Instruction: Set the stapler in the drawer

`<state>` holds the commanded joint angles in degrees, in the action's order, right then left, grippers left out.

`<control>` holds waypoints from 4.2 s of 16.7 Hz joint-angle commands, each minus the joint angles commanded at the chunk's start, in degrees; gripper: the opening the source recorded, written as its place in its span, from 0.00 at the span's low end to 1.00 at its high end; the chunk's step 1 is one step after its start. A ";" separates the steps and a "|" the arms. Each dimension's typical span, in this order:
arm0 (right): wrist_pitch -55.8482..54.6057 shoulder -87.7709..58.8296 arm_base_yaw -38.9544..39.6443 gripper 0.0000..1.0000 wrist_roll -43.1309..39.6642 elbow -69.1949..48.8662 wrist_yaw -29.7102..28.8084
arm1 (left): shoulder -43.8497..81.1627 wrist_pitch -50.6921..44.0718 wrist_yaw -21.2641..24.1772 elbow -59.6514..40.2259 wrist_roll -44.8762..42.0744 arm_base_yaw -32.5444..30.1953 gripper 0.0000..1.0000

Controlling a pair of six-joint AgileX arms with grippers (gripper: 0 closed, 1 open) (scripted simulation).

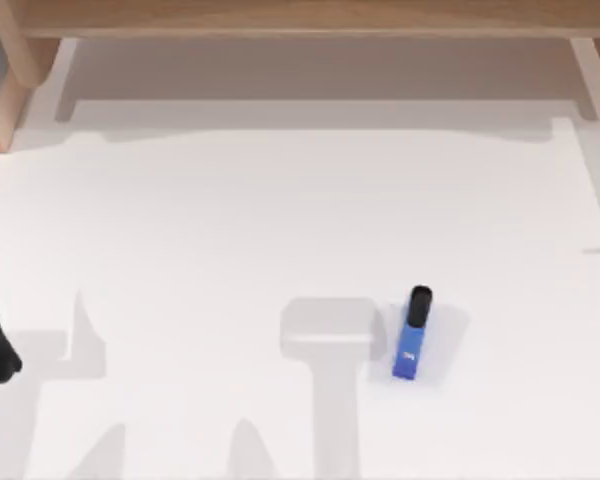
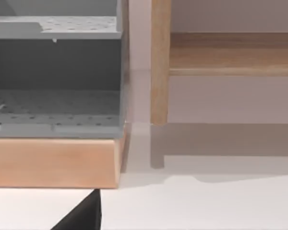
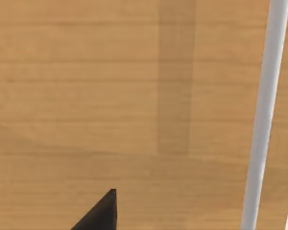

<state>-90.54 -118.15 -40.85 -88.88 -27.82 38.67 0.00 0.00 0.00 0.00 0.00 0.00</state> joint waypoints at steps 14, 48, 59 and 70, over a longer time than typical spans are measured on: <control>-2.40 0.78 -2.45 1.00 0.03 3.27 2.69 | 0.00 0.00 0.00 0.00 0.00 0.00 1.00; 143.54 7.87 75.30 1.00 138.62 -53.56 -41.51 | 0.00 0.00 0.00 0.00 0.00 0.00 1.00; 147.61 6.18 79.09 1.00 143.31 -54.28 -43.29 | 0.00 0.00 0.00 0.00 0.00 0.00 1.00; 134.65 0.19 78.56 1.00 142.79 -47.71 -43.36 | 0.00 0.00 0.00 0.00 0.00 0.00 1.00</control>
<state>44.12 -117.96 37.71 53.91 -75.53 -4.69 0.00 0.00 0.00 0.00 0.00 0.00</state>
